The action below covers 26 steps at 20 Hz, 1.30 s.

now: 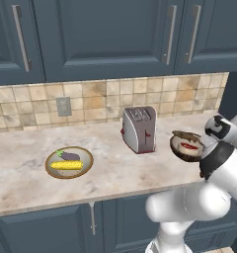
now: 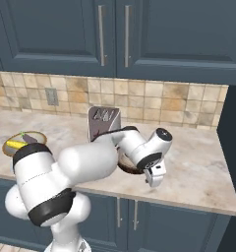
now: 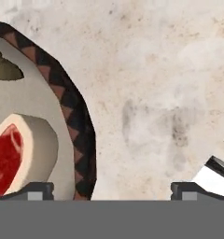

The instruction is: Place the bowl with the eggplant and corn on the second highest shelf of the fridge. Place the bowl with the steak and fish on the top shelf of the fridge.

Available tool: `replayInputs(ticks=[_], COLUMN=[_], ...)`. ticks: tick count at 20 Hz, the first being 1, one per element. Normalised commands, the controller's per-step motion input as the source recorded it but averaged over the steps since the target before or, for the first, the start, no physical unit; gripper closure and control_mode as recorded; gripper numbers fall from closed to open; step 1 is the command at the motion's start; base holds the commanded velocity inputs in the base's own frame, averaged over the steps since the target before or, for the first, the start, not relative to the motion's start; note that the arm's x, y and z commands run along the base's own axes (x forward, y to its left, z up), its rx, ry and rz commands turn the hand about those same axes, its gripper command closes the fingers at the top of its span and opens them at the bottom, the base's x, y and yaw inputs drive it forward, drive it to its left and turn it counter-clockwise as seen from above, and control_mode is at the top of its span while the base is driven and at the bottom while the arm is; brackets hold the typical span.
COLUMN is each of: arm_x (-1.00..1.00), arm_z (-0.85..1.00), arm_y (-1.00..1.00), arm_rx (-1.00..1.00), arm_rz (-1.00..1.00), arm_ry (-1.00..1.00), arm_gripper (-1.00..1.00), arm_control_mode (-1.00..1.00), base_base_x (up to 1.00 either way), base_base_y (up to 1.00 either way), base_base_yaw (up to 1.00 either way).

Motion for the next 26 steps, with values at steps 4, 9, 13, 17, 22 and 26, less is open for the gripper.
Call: replayInputs(ticks=[4, 9, 13, 17, 22, 26], arm_x=[0.33, 0.32, 0.55, 0.42, 0.27, 0.0], arm_z=[-0.31, -0.21, -0.27, -0.34, -0.15, 0.11], arm_y=[-0.18, -0.27, -0.05, 0.0, 0.06, 0.04], arm_rx=[0.02, 0.06, 0.0, 0.0, -0.01, 0.0], arm_rz=[-0.01, -0.01, -0.04, -0.07, -0.02, -0.02], arm_ry=[-0.04, -0.02, 0.0, 0.0, 0.01, -0.01], arm_gripper=[-1.0, -1.0, -1.0, 1.0, 1.0, 1.0], arm_control_mode=[-1.0, -1.0, -1.0, -1.0, -1.0, -1.0], base_base_x=[0.0, 0.0, 0.0, 0.0, 0.0, 0.0], base_base_y=[0.0, 0.0, 0.0, 0.0, 0.0, 0.0], base_base_yaw=[0.0, 0.0, 0.0, 0.0, 0.0, 0.0])
